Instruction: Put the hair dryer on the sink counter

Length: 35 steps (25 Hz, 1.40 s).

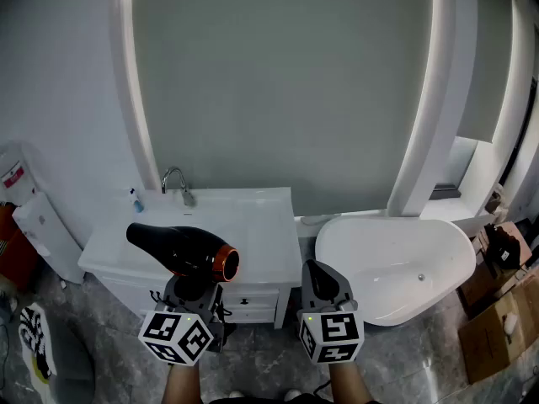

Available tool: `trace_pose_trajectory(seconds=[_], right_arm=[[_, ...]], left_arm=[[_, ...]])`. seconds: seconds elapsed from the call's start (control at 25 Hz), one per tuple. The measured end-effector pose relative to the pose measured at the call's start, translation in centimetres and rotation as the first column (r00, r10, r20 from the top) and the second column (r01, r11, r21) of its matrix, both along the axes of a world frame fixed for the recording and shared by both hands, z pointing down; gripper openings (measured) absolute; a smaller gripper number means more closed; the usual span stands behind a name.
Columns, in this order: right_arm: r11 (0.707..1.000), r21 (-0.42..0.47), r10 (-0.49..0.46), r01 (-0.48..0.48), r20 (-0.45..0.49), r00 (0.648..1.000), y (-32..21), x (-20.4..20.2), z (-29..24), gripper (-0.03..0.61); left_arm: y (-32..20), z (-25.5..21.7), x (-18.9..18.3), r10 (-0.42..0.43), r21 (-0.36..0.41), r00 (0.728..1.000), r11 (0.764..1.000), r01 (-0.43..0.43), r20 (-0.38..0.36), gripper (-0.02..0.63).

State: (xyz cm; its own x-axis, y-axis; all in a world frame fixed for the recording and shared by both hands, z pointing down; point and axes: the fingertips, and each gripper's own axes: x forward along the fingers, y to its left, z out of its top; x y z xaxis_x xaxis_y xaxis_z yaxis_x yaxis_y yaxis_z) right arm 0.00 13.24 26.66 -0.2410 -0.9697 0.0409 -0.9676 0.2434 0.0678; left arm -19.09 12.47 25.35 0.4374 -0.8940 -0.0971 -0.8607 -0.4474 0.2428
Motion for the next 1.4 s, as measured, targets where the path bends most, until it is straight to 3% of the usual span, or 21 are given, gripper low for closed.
trace_pose_trajectory(seconds=[0.64,1.4], right_arm=[[1.0,0.002,-0.009,0.009,0.012,1.0,-0.1,0.7,0.4,0.021],[0.996,-0.013,-0.089,0.089,0.039,0.995,0.0,5.9,0.4,0.021]], left_arm=[[0.1,0.7,0.7,-0.015,-0.023,1.0,1.0,0.015,0.004,0.189],[0.6,-0.1,6.6,-0.067,-0.02,0.997,0.998,0.068,0.023,0.189]])
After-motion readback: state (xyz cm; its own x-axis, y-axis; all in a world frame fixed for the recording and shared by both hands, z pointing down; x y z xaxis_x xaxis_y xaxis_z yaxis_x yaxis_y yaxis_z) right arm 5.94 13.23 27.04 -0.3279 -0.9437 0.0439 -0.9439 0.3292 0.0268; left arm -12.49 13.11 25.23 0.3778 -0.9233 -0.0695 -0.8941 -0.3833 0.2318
